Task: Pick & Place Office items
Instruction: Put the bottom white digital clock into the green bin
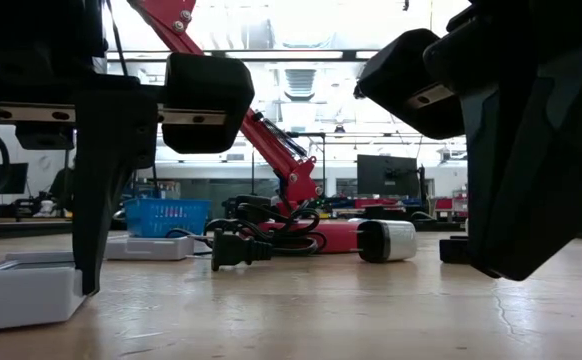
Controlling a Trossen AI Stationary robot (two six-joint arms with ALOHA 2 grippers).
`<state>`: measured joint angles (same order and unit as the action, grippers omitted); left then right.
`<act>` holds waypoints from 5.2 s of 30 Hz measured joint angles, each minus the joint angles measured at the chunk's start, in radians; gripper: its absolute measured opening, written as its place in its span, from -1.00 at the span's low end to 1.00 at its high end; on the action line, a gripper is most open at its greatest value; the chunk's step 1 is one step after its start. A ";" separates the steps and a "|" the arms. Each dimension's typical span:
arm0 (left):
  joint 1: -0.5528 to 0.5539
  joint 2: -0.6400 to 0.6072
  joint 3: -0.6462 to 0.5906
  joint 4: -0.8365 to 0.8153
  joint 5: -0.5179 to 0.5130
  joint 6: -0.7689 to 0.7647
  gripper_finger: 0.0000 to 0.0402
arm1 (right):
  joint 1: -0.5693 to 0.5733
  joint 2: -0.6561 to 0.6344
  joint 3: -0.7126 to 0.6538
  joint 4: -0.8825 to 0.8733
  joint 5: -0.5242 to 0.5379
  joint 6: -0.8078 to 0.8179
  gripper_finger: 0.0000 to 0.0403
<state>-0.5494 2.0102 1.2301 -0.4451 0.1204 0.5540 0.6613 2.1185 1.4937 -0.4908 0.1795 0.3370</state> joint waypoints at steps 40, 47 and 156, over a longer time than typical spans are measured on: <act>-0.091 -0.327 -0.449 0.777 -0.011 -0.194 -0.35 | 0.000 0.000 -0.003 0.014 0.002 -0.008 -0.96; -0.107 -0.458 -0.674 1.165 -0.037 -0.238 -0.35 | 0.000 0.000 -0.004 0.017 0.002 -0.016 -0.96; 0.958 -0.774 -0.630 0.187 -0.587 -0.592 -0.35 | 0.002 0.000 -0.009 0.060 0.002 -0.068 -0.96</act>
<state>0.4085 1.2358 0.5996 -0.2582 -0.4663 -0.0379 0.6632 2.1185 1.4845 -0.4305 0.1818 0.2691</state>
